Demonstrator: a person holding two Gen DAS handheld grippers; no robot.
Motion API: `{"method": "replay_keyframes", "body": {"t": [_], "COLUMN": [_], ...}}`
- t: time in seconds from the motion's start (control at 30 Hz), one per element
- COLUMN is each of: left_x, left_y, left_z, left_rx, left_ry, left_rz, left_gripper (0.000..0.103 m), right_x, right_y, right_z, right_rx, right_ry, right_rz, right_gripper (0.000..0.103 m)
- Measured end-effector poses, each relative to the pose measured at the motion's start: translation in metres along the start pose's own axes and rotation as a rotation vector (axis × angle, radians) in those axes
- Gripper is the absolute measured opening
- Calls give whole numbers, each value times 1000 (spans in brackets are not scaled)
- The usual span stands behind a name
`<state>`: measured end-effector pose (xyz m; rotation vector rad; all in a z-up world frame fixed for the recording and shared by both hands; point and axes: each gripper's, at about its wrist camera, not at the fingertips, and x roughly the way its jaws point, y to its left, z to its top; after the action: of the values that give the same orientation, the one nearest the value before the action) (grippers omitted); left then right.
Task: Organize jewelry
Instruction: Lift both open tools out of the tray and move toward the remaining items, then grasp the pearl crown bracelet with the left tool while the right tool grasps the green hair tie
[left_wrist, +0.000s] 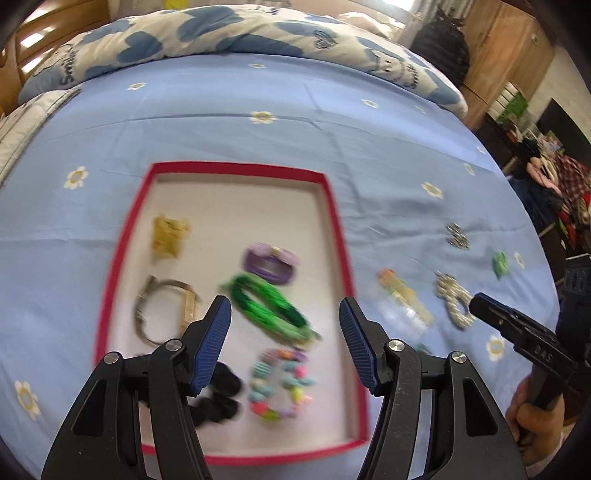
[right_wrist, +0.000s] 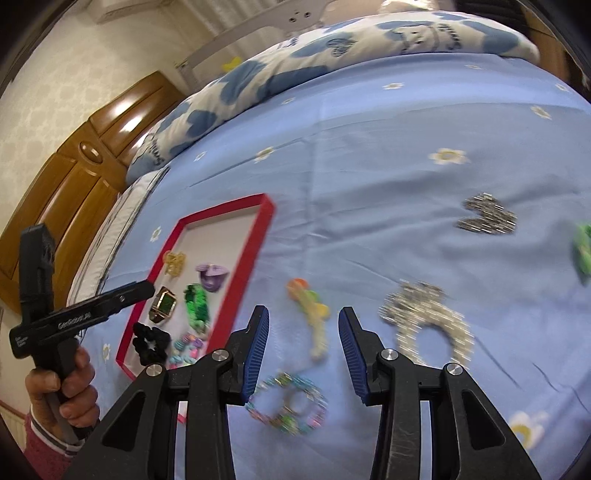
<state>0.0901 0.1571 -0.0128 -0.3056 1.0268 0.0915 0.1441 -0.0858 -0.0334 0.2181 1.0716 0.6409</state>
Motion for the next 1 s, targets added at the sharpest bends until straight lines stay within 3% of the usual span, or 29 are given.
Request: {"method": "replay_keyframes", "body": {"t": [0.5,0.8,1.0], "left_x": [12,30,58], "left_y": [-91,-155,-183], "left_z": [-24,-28,-25], "left_rx": [143,236,237], "left_ry": [59,90,148], "left_rz": [-71,-116,-131], "left_gripper": [60,60,60], "right_x": [-67,-80,-82], "right_y": [-89,-130,-153], "right_z": [-29,-25,-11], "right_rx": [132,191,198], "right_ry": [-64,-100,-126], "right_rz": [-122,-163,-191], "right_gripper": [43,43,43]}}
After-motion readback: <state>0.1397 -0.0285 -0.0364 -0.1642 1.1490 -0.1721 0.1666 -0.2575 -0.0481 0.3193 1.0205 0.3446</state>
